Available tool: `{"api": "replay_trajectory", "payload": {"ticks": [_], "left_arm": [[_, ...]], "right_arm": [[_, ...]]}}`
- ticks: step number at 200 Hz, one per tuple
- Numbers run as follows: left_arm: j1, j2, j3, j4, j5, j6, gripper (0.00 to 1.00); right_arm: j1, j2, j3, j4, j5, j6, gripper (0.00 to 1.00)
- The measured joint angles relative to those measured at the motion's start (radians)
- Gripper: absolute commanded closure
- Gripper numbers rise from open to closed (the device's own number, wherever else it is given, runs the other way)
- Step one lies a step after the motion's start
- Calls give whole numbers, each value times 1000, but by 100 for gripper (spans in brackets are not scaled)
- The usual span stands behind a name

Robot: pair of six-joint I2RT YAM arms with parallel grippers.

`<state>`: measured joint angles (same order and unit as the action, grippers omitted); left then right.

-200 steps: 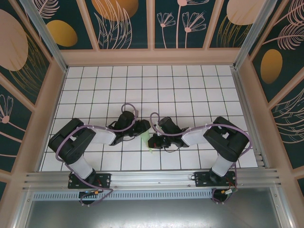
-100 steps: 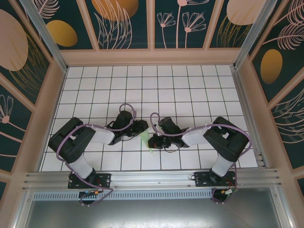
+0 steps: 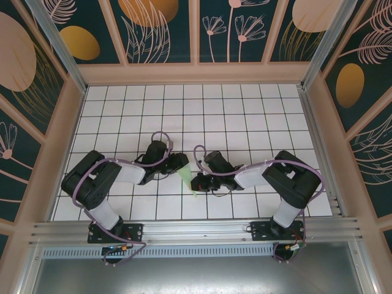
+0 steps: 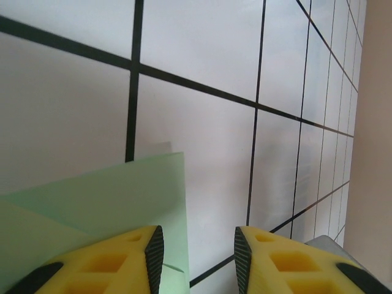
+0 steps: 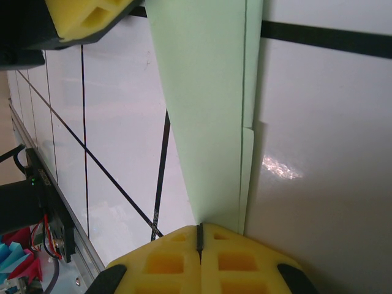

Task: Fold a paper plane with a square sheet of paper (pick it up from the middle)
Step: Fold the wing for the fifth time at the center of the table.

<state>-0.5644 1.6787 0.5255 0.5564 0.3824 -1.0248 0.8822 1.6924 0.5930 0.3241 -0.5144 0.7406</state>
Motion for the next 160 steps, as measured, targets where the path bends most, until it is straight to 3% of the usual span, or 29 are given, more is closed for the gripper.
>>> {"api": "replay_trajectory", "payload": {"ticks": [114,160], "left_arm": [[114,-15,-18,-10,64,93,59],[166,-46,-19,-62,35,134,59]], "right_arm": [[0,12,8,10,1,0,98],[0,12,8,10,4,0,98]]}}
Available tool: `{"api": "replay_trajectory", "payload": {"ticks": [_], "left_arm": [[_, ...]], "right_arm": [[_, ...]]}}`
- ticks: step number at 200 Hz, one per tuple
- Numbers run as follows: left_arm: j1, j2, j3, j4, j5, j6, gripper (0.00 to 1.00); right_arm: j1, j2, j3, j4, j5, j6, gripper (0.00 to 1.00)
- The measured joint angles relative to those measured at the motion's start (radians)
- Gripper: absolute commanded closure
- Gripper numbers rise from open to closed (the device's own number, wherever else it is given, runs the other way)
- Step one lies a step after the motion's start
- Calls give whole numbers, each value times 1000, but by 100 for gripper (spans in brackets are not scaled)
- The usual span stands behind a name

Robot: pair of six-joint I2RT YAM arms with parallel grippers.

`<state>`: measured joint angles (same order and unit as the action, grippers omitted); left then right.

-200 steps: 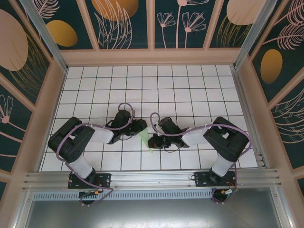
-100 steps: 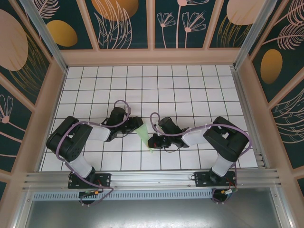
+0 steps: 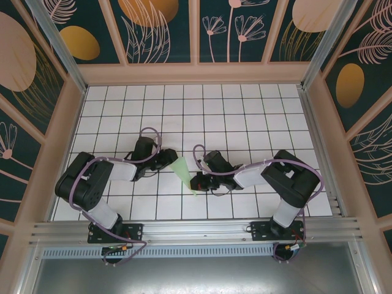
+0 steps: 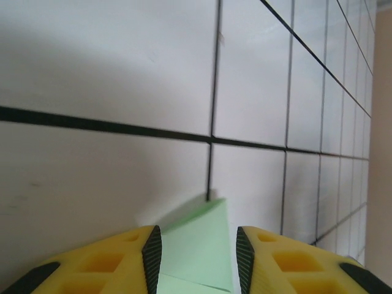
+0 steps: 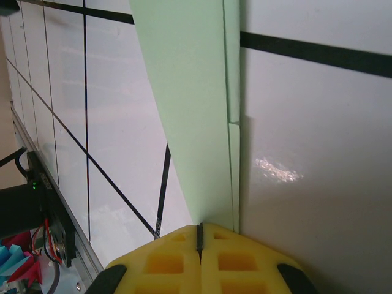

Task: Fold a paper plane with a square sheet of paper (pick it up from the middle)
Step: Fold the wing for the fifth time at the center of the table.

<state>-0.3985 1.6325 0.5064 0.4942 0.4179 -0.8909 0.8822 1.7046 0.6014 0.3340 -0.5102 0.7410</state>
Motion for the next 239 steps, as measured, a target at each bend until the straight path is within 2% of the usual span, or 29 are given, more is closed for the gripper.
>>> {"api": "replay_trajectory", "payload": {"ticks": [53,109,156,200,239], "left_arm": [[48,-118,0,-134,-91,39,53],[22,-263,-2,-125,-34,-3,54],[-129,-161,3,-57,29,-47,54],[-179,-43,27,-6,67,-68,55],[-183,-2,16,-1,11,-68,57]], "right_arm": [[0,0,1,-1,0,0,98],[0,0,11,-16,4,2,98],[0,0,12,-20,8,24,98],[0,0,12,-20,8,27,98],[1,-3,12,-21,12,28,97]]}}
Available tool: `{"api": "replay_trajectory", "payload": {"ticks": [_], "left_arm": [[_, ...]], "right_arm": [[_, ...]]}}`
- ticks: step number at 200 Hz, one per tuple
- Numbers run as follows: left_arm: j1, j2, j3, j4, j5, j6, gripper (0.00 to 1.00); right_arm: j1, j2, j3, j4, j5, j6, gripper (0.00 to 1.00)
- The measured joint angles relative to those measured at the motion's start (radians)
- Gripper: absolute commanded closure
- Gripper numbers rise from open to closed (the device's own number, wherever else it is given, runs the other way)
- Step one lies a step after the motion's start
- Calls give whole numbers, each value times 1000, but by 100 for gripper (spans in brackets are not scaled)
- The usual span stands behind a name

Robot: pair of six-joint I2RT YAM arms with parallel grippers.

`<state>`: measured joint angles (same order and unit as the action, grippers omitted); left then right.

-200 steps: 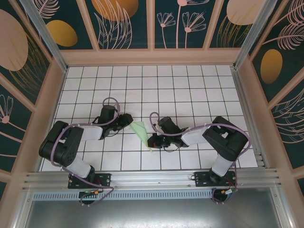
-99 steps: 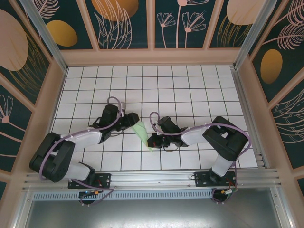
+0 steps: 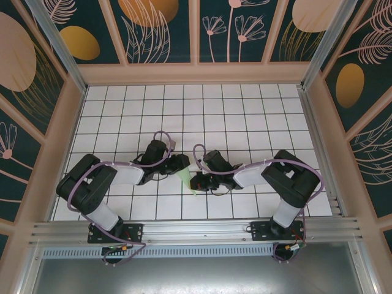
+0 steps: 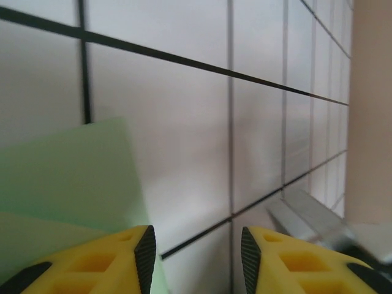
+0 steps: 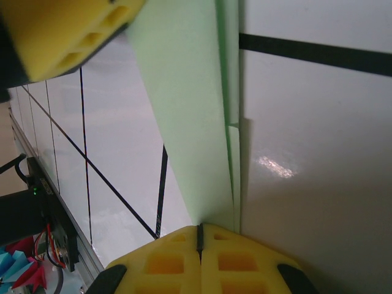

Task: Fold a paper plane with a square sheet of paper (pick it up from the middle)
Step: Fold the wing for the fifth time at the center of the table.

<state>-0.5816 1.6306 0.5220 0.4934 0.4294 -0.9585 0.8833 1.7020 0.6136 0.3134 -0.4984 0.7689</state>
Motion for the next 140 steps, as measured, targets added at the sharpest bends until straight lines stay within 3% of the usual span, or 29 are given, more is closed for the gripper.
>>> {"api": "replay_trajectory", "payload": {"ticks": [140], "left_arm": [[-2,20,-41,87,-31,-13,60]], "right_arm": [[2,-105,76,-137,84,31,93]]}}
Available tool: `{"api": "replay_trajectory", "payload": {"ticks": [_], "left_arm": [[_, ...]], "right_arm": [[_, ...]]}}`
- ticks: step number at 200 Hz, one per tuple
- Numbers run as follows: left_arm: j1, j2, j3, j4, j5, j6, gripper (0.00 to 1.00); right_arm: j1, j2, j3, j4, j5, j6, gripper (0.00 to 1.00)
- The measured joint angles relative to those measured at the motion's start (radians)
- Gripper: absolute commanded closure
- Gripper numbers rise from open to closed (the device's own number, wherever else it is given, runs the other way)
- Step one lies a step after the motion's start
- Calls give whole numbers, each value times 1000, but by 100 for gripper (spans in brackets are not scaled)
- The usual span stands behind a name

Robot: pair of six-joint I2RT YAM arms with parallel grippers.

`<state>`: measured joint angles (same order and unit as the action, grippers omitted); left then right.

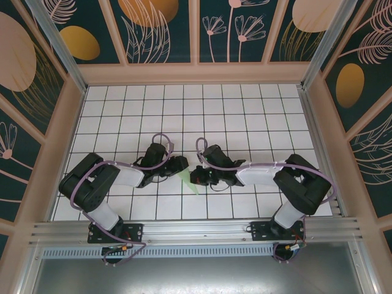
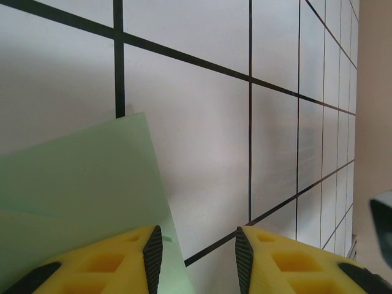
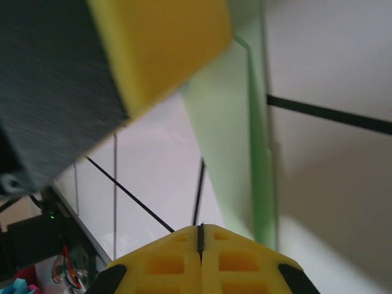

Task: Fold a paper plane with a square sheet of paper (pick it up from the middle)
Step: Fold the wing for the fifth time at the center of the table.

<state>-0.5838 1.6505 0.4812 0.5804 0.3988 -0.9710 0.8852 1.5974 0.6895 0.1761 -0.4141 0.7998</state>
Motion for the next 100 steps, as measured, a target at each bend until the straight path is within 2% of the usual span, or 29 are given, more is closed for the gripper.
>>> {"api": "replay_trajectory", "payload": {"ticks": [42,100], "left_arm": [[0,0,0,0,0,0,60],[0,0,0,1,0,0,60]], "right_arm": [[0,13,12,36,2,46,92],[-1,123,35,124,-39,97,92]]}}
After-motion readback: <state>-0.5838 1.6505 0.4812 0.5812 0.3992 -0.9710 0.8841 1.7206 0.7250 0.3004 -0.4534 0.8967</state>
